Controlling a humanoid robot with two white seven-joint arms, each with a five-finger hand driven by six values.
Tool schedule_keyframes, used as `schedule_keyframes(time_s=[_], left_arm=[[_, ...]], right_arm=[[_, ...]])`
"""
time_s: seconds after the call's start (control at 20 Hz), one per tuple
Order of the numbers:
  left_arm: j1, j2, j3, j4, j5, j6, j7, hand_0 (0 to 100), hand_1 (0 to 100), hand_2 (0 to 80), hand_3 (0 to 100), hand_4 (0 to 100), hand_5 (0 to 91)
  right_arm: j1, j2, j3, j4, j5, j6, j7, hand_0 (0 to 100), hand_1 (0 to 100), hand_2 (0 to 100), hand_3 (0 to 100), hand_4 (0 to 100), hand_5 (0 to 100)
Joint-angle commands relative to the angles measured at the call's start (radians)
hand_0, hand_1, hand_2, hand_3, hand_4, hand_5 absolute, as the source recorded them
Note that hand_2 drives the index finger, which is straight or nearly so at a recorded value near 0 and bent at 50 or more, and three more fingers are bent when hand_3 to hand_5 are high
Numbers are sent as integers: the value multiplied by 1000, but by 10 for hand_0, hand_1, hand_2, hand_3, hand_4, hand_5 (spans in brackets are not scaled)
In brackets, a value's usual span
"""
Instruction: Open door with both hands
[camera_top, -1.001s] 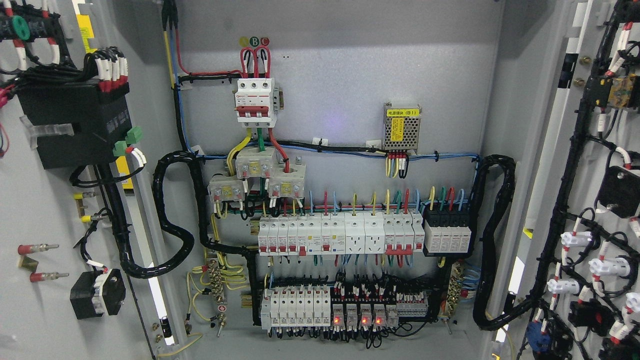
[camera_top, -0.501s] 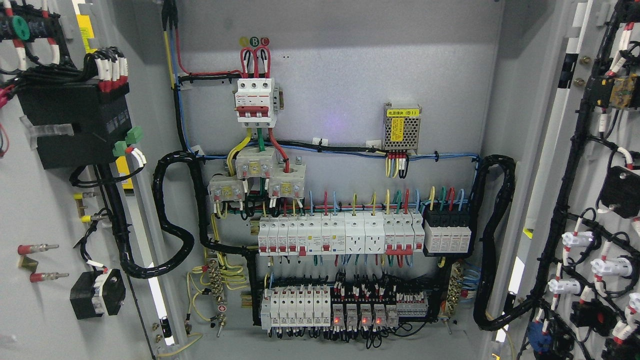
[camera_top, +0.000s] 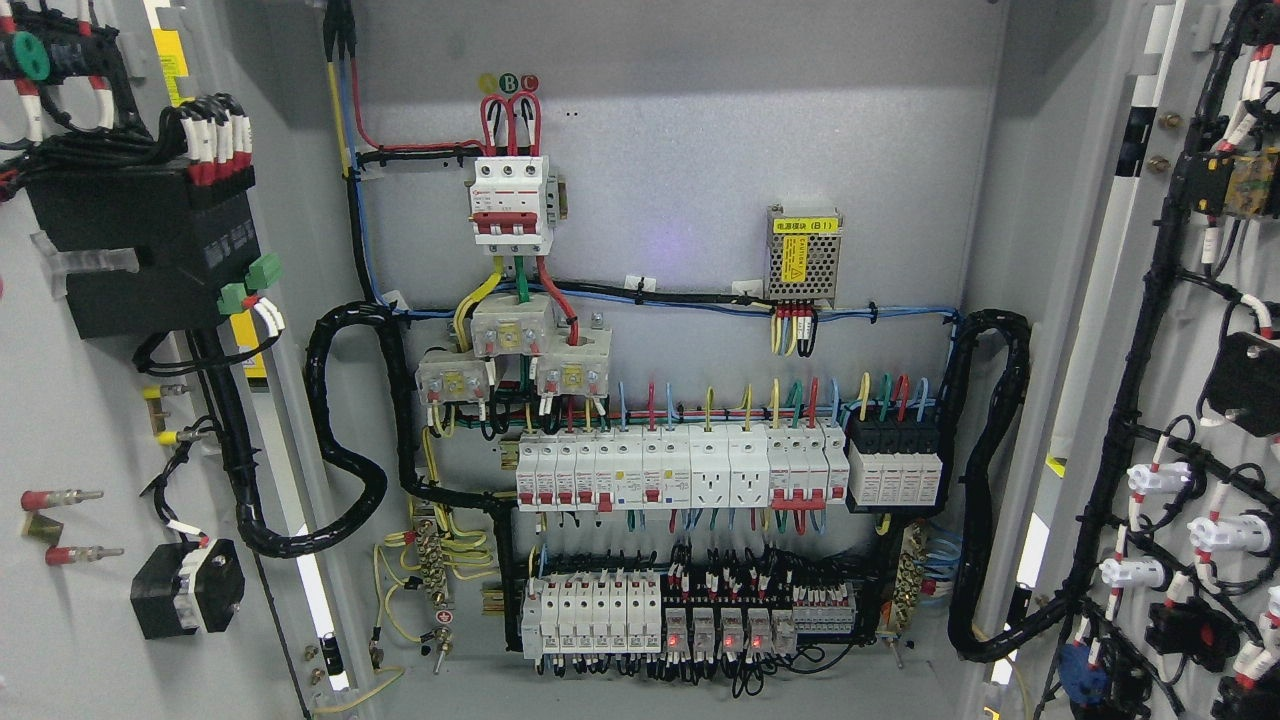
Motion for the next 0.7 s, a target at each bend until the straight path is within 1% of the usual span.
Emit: schedule_keyframes(time_s=[0.0,0.1,0.4,0.45,0.65], left_arm=[[0,8,86,-12,56,10,3,57,70,41,57,3,0],[0,11,112,-10,88,24,3,55,70,41,54,3,0],[0,32,158,-5,165,139,3,56,73,42,52,3,0],[-2,32,158,-4,174,160,3,56,74,42,55,3,0],[-6,44,178,2,196,191,3,58,93,41,52,1,0]], right_arm=[[10,3,-12,2,-47,1,0,215,107,0,0,0,0],[18,3,-15,4,-64,1,0,215,108,0,0,0,0],[24,8,-27,7,-68,1,2,214,108,0,0,0,0],[27,17,-28,9,-68,1,2,214,108,0,0,0,0],[31,26,-42,12,-107,5,0,214,108,0,0,0,0]])
